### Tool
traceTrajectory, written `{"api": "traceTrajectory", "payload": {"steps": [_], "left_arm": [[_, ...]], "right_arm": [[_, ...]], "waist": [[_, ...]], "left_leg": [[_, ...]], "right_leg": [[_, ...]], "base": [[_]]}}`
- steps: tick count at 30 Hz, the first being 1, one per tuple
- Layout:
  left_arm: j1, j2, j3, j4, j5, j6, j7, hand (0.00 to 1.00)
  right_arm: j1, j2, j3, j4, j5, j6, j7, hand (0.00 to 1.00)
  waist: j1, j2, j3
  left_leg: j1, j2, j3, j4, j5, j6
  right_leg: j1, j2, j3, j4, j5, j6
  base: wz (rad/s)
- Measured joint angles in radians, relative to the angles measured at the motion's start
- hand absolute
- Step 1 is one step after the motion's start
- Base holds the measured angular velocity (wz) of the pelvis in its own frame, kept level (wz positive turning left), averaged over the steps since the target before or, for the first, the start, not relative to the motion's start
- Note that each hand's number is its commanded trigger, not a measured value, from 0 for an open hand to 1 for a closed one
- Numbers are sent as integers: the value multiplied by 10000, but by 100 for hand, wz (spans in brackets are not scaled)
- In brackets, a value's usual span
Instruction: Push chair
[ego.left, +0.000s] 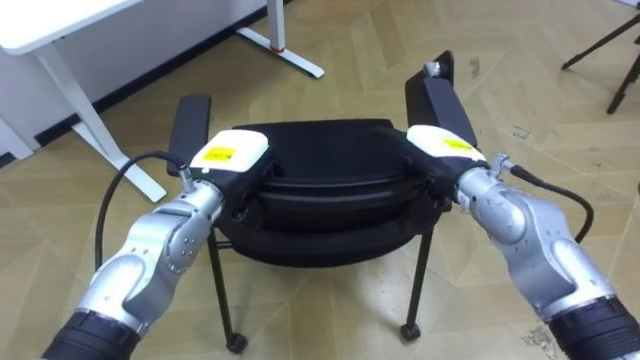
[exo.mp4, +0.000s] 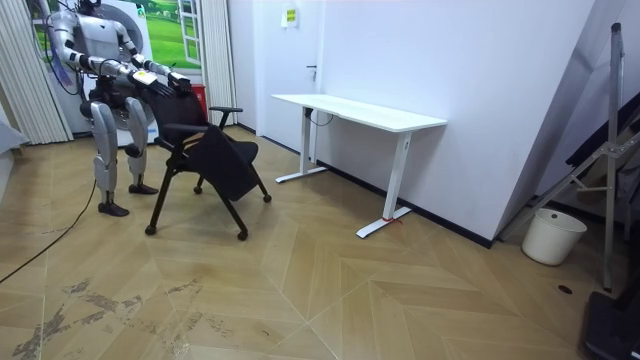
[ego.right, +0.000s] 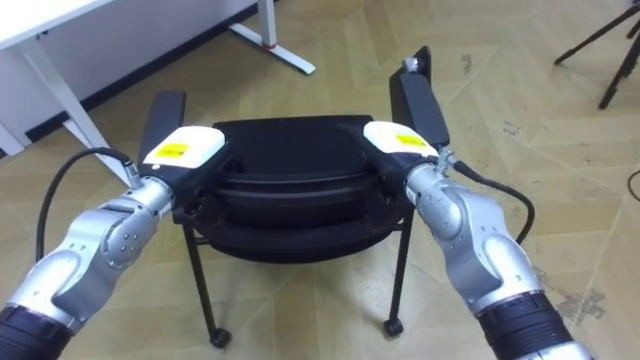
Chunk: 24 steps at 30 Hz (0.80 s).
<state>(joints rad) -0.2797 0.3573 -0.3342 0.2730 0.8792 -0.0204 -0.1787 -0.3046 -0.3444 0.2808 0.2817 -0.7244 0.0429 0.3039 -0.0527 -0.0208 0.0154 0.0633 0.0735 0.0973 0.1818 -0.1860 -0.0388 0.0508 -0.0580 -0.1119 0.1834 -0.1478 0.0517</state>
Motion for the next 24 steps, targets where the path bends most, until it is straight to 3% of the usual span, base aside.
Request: {"api": "traceTrajectory", "payload": {"steps": [3, 10, 11, 14, 16, 17, 18, 19, 24], "left_arm": [[38, -62, -31, 1, 80, 13, -56, 100], [96, -158, -31, -45, 88, 77, -196, 100], [96, -161, -31, -52, 89, 78, -214, 100], [96, -197, -31, -52, 95, 77, -278, 100], [99, -228, -31, -52, 96, 81, -313, 100], [101, -240, -31, -52, 100, 83, -322, 100], [103, -255, -31, -52, 103, 91, -350, 100], [103, -264, -31, -52, 103, 103, -378, 100], [103, -283, -31, -71, 103, 144, -487, 100]], "right_arm": [[123, -1, -1, 212, -17, -152, -449, 0], [227, -4, 2, 520, -402, -299, -1102, 0], [227, -4, 1, 549, -435, -299, -1146, 15], [244, -45, -9, 653, -443, -310, -1298, 31], [274, -46, -9, 692, -443, -310, -1416, 58], [291, -46, -12, 691, -445, -310, -1440, 64], [315, -46, -12, 692, -445, -310, -1492, 91], [319, -46, -12, 699, -445, -309, -1496, 100], [318, -49, -24, 694, -445, -308, -1503, 100]], "waist": [[2, 7, -59], [5, 59, -92], [5, 59, -92], [0, 67, -99], [6, 76, -104], [7, 80, -108], [14, 85, -112], [17, 90, -115], [17, 104, -132]], "left_leg": [[-21, 0, -35, 47, -4, -6], [-149, 0, -141, 167, -9, -14], [-169, 1, -151, 173, -9, -15], [-195, 3, -199, 217, -10, -16], [-205, 3, -208, 225, -10, -17], [-204, 3, -210, 227, -10, -17], [-202, 3, -211, 232, -10, -18], [-200, 3, -213, 237, -10, -18], [-196, 3, -216, 243, -10, -18]], "right_leg": [[11, 0, -33, 4, 3, -5], [-2, 0, -70, 3, 23, -36], [-3, 0, -80, 3, 25, -39], [-2, -1, -146, 3, 34, -55], [-2, -1, -157, 4, 40, -64], [-1, -2, -157, 4, 41, -65], [2, -2, -157, 9, 41, -66], [3, -3, -157, 10, 42, -67], [10, -4, -158, 11, 43, -69]], "base": [[3], [2], [5], [4], [0], [0], [0], [0], [0]]}}
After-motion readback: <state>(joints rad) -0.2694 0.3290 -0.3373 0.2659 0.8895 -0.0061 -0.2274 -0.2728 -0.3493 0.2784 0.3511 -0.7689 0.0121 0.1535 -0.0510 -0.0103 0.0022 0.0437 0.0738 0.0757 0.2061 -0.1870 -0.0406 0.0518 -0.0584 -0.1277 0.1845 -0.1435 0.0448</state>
